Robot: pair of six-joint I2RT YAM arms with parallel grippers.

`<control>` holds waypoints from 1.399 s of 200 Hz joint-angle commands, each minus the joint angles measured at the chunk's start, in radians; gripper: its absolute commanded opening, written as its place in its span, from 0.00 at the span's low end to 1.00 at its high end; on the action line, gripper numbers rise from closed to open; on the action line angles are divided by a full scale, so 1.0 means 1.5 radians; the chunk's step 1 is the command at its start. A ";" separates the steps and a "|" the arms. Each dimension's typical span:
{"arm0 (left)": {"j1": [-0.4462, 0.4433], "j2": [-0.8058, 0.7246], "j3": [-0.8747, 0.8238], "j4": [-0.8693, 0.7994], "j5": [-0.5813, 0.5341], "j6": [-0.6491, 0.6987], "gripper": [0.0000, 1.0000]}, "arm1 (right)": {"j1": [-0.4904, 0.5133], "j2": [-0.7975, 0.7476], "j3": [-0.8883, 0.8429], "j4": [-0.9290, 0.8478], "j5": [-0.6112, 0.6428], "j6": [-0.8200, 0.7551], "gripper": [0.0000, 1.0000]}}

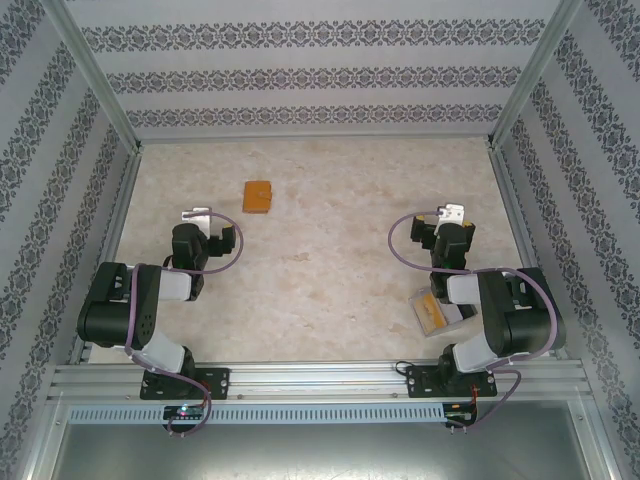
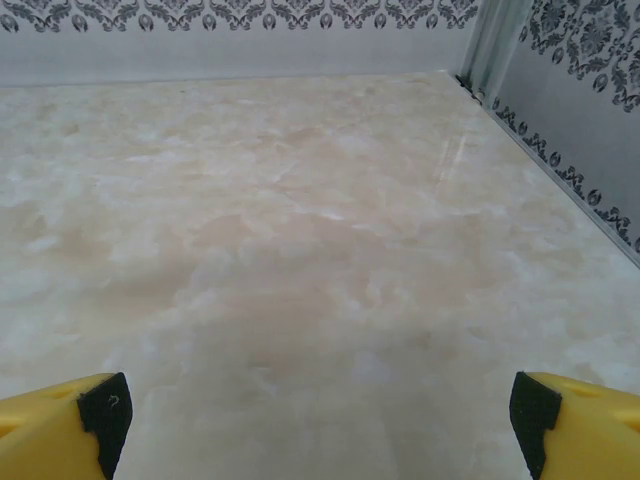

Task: Put the credit cards into the card holder
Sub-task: Move the card holder to the center of the table.

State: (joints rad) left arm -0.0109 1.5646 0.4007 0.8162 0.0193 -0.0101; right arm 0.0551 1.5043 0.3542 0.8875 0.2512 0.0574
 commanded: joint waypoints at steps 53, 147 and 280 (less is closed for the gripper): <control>0.007 -0.003 0.013 0.002 0.009 0.007 0.99 | -0.006 0.002 0.013 0.015 -0.045 -0.009 0.98; 0.008 -0.038 -0.026 0.045 -0.001 0.003 0.99 | 0.003 -0.011 0.011 0.018 -0.069 -0.028 0.98; 0.007 -0.281 0.225 -0.559 0.197 -0.251 0.99 | 0.113 -0.229 0.297 -0.800 -0.362 0.334 0.95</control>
State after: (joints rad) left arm -0.0109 0.9947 0.5987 0.1314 0.1200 -0.3256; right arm 0.1104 1.1080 0.7673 -0.2573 -0.1463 0.4801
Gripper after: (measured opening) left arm 0.993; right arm 0.952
